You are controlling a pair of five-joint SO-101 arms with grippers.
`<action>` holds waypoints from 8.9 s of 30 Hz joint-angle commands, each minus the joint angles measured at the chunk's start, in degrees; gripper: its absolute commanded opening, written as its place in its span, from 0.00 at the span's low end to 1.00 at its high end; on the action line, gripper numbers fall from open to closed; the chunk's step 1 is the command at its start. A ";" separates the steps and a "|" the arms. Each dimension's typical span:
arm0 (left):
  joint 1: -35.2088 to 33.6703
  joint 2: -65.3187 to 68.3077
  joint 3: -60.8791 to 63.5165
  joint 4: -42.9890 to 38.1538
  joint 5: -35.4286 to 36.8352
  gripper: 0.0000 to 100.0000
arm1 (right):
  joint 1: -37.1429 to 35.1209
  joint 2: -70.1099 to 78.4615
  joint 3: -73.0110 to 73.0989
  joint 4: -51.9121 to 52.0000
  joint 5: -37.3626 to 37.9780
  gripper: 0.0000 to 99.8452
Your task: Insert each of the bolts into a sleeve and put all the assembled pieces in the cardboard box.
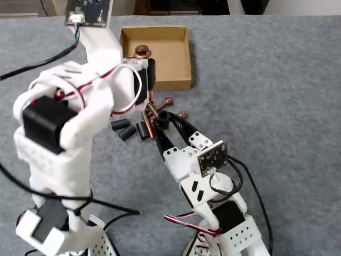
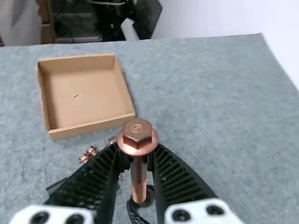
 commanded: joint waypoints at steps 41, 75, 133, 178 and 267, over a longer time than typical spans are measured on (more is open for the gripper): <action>4.92 -40.04 78.07 -53.19 -8.18 0.02 | -0.66 -5.93 -0.04 -1.32 -0.97 0.00; 7.56 -39.78 72.53 -41.41 -8.70 0.02 | -0.66 -6.02 -0.04 -1.32 -0.97 0.00; -35.08 -40.22 68.48 -24.44 -5.89 0.02 | 11.65 67.91 -67.12 -1.85 -0.79 0.00; -35.69 -51.82 80.79 -23.21 -5.71 0.02 | 11.30 98.68 -77.93 5.89 -1.05 0.17; -25.32 -24.84 68.04 -16.00 16.88 0.22 | 4.44 113.01 -95.08 60.75 -3.60 0.00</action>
